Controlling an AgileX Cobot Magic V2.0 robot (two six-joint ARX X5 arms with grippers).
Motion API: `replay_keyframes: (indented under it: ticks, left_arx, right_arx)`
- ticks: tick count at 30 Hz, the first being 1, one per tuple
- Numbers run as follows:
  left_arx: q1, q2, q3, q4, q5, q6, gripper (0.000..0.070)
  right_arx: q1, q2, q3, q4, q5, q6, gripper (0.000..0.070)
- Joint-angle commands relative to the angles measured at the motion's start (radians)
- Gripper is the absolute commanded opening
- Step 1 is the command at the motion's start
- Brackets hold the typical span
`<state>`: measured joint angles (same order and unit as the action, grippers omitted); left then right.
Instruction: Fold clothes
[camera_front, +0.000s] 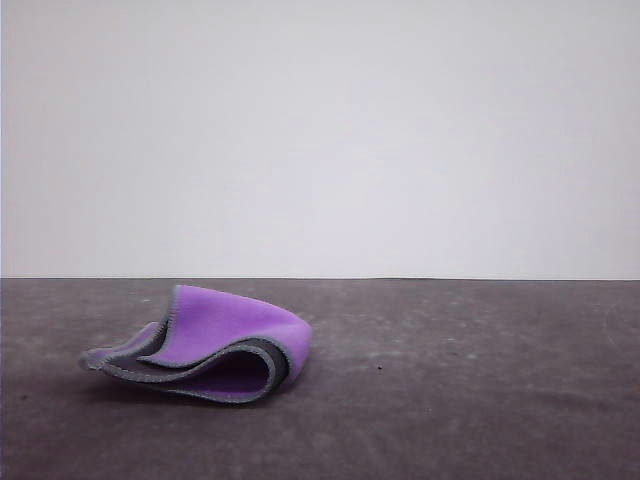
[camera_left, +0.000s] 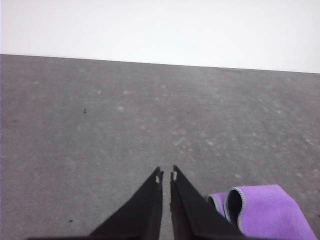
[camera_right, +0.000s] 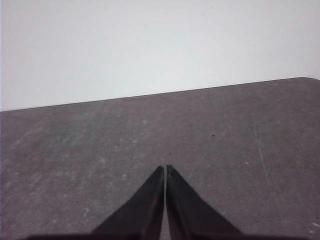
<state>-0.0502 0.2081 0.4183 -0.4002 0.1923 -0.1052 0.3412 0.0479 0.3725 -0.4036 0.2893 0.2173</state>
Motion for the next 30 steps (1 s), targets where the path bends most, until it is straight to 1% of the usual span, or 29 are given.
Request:
replay_keyframes:
  ticks: [1,5,18,20,24,27,30]
  left_arx:
    - [0.000,-0.002,-0.001,0.012,-0.001,-0.012,0.0017]
    - [0.000,-0.003,-0.001,0.032,-0.001,-0.012,0.0017]
    - [0.000,-0.008,-0.001,0.029,-0.001,-0.009,0.0016]
    - [0.003,-0.027,-0.001,0.024,-0.005,0.053,0.0017]
    - [0.027,-0.099,-0.026,-0.026,-0.026,0.142,0.0017]
    - [0.042,-0.139,-0.090,-0.019,-0.068,0.145,0.0016]
    - [0.045,-0.173,-0.162,0.029,-0.070,0.131,0.0017]
  right_arx:
    - [0.003,0.000,0.006,0.014,-0.003,0.018,0.0000]
    - [0.003,0.000,0.007,0.014,0.000,0.018,0.0000]
    - [0.003,0.000,0.007,0.014,0.000,0.018,0.0000]
    - [0.003,0.000,0.007,0.014,0.000,0.018,0.0000]
    - [0.003,0.000,0.007,0.014,-0.001,0.018,0.0000]
    - [0.003,0.000,0.007,0.014,0.000,0.018,0.0000]
    - [0.003,0.000,0.007,0.014,0.000,0.018,0.0000]
